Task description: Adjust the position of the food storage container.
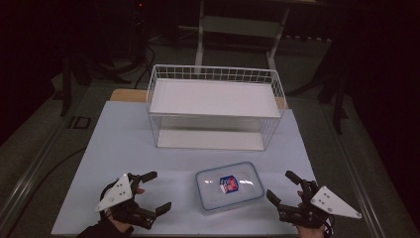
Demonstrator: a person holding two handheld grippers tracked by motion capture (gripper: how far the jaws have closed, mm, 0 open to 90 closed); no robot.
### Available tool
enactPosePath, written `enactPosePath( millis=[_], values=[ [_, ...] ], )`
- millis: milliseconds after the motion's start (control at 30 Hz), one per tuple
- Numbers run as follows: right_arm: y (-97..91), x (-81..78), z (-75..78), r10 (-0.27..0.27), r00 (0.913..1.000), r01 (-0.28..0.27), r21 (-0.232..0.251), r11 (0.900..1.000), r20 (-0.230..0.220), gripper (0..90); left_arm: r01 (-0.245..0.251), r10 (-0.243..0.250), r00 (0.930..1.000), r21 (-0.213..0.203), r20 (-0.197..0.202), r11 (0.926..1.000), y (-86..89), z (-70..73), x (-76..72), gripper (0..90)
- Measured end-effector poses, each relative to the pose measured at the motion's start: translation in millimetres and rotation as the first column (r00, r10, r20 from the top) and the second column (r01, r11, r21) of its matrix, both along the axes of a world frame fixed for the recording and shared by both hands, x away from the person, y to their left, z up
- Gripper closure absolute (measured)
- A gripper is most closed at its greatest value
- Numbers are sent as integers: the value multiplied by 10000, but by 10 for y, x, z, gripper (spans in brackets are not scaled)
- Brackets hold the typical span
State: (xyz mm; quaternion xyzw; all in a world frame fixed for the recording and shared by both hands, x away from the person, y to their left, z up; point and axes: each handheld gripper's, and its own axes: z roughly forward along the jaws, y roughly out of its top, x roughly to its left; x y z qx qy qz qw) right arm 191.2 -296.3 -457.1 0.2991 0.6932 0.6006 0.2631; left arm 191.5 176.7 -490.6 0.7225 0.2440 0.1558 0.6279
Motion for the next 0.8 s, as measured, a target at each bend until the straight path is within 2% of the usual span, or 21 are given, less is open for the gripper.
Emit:
enactPosePath(
  millis=[267,367,400,433,467,500,533,567,600,633,700,733,767,800],
  values=[
    [-20,13,25,-237,9997,237,1,9997,34,132,280,-279,9996,93,-32,9996,-92,12,-31,8],
    [-12,7,47,-237,9996,237,-21,9997,135,132,489,-489,9986,-4,-215,9988,-148,52,-61,24],
    [-10,10,50,-205,9997,205,3,9998,142,132,568,-566,9973,42,-471,9984,-202,75,-80,24],
    [-6,14,52,-186,9997,186,13,9998,130,132,568,-566,9973,42,-471,9984,-202,75,-80,24],
    [1,15,56,-211,9997,211,6,9998,117,132,560,-552,9964,105,-637,9984,-236,90,-91,24],
    [1,15,56,-211,9997,211,6,9998,117,132,692,-686,9949,52,-734,9976,-269,103,-101,24],
    [12,16,62,-163,9998,163,59,9999,120,132,925,-938,9921,-189,-835,9955,-323,139,-119,24],
    [14,15,64,-146,9998,145,47,9999,146,132,925,-938,9921,-189,-835,9955,-323,139,-119,32],
    [17,12,67,-129,9998,129,28,9999,168,132,978,-994,9903,-207,-970,9950,-354,160,-119,59],
    [20,10,69,-127,9998,127,21,9999,154,132,1188,-1186,9846,-62,-1284,9929,-414,182,-112,86],
    [20,13,71,-122,9999,122,11,9999,117,132,1298,-1279,9829,59,-1323,9915,-442,187,-113,178],
    [20,13,71,-122,9999,122,11,9999,117,132,1399,-1356,9814,221,-1361,9899,-470,189,-115,178],
    [20,15,69,-130,9998,131,-37,9999,123,132,1659,-1599,9770,319,-1408,9856,-502,188,-117,216],
    [20,17,67,-152,9998,153,-63,9999,133,132,1760,-1678,9755,469,-1424,9833,-539,187,-120,304]
  ],
)
